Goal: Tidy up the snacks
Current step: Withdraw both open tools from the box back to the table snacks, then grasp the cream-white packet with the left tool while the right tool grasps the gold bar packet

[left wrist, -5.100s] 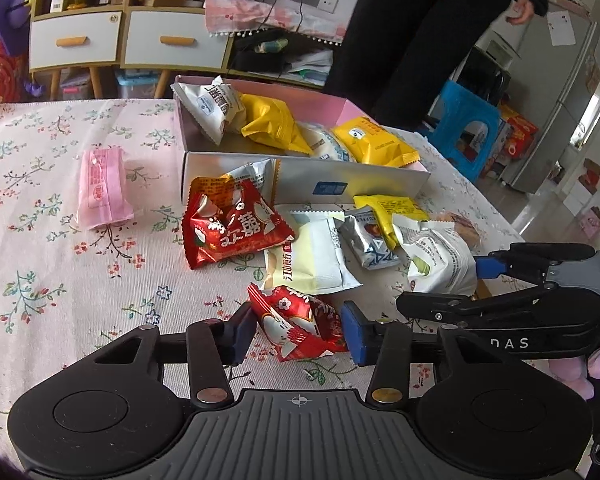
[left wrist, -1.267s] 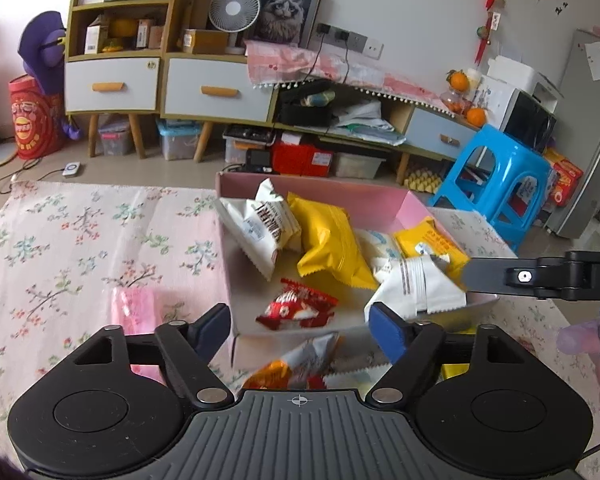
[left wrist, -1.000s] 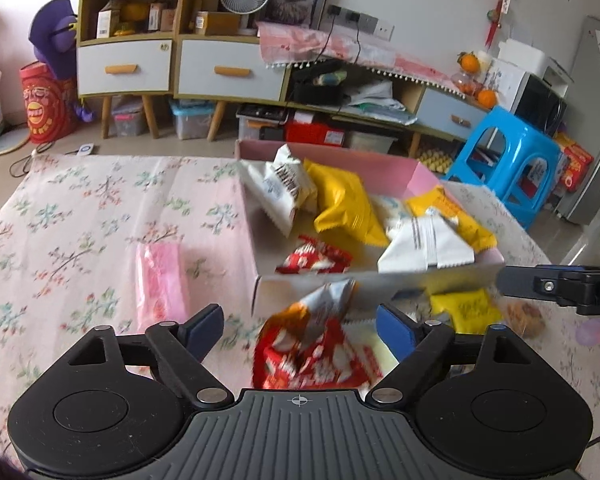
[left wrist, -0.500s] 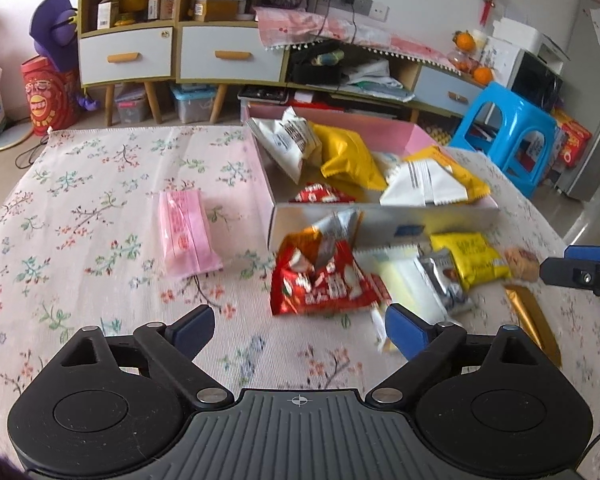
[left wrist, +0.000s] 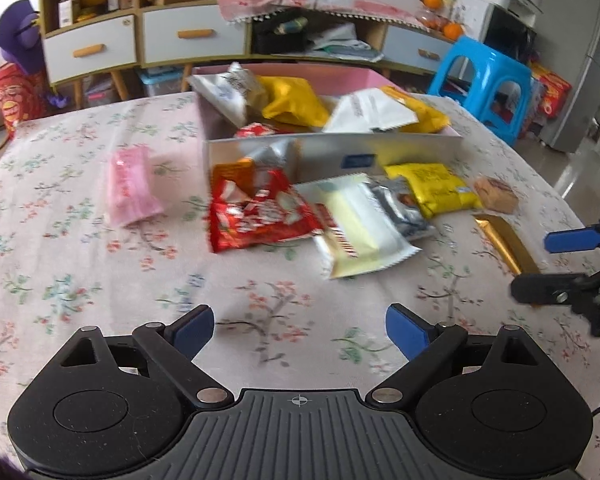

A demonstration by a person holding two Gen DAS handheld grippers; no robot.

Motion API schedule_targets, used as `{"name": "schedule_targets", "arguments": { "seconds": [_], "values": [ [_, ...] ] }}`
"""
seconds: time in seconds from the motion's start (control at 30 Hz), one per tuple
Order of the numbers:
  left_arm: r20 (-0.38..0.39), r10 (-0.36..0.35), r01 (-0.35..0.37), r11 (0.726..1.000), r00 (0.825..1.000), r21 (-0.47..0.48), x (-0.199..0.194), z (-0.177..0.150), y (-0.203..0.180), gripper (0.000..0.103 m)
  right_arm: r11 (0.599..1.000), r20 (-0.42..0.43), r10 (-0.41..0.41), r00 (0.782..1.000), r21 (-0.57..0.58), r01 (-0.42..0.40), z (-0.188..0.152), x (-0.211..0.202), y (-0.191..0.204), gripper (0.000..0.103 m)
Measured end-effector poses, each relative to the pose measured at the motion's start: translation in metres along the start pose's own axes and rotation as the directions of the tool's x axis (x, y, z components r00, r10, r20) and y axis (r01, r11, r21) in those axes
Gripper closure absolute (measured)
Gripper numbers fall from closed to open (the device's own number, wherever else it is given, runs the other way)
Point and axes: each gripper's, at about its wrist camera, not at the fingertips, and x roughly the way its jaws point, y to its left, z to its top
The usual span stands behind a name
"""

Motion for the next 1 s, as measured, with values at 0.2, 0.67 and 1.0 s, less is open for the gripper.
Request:
{"name": "schedule_targets", "arguments": {
  "seconds": [0.2, 0.67, 1.0],
  "values": [
    [-0.003, -0.013, 0.013, 1.000, 1.000, 0.004, 0.010, 0.003, -0.017, 0.009, 0.999, -0.031, -0.033, 0.999, -0.020, 0.032, -0.012, 0.010, -0.007, 0.011],
    [0.045, -0.004, 0.007, 0.998, 0.999, -0.064, 0.029, 0.021, -0.029, 0.009, 0.997, 0.023, -0.036, 0.999, -0.069, 0.038, -0.017, 0.022, -0.017, 0.009],
    [0.055, 0.002, 0.003, 0.995, 0.998, -0.098, 0.036, 0.029, -0.037, 0.018, 0.996, 0.025, -0.024, 0.999, -0.088, 0.026, -0.009, 0.020, -0.014, 0.031]
  ]
}}
